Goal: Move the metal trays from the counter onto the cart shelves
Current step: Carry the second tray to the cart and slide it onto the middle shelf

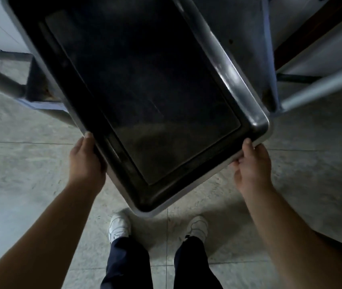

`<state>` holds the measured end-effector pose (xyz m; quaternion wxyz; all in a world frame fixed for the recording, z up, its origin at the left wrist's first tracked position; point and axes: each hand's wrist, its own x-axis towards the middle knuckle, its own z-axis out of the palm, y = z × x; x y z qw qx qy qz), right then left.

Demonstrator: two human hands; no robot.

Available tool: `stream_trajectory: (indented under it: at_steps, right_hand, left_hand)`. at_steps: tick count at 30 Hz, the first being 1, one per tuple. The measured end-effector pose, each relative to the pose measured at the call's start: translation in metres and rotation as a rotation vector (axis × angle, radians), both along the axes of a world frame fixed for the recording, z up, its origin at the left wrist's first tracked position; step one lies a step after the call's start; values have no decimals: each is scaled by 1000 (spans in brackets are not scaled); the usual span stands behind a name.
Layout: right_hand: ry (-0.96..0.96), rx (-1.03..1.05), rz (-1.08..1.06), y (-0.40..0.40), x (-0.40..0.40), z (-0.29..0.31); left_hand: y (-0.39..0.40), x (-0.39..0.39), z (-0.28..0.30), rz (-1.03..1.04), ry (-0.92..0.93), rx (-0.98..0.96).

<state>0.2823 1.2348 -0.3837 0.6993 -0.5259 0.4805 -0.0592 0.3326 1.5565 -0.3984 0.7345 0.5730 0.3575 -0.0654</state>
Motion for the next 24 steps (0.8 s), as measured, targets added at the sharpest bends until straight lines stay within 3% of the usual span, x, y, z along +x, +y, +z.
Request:
stream_trajectory:
  at_steps: [5, 11, 15, 17, 21, 24]
  right_hand:
    - [-65, 11, 107, -46, 57, -7]
    - [-164, 32, 66, -73, 121, -18]
    - [-18, -64, 134, -76, 142, -10]
    - [19, -46, 189, -62, 124, 1]
    - [106, -372, 409, -22, 27, 21]
    - [115, -337, 309, -10, 0, 18]
  left_hand:
    - [-25, -22, -6, -62, -22, -79]
    - [-53, -12, 0, -63, -83, -102]
    - [-77, -10, 10, -16, -54, -92]
    - [-91, -7, 17, 41, -15, -71]
    - [-123, 3, 25, 94, 28, -114]
    - [-146, 8, 24, 67, 53, -157]
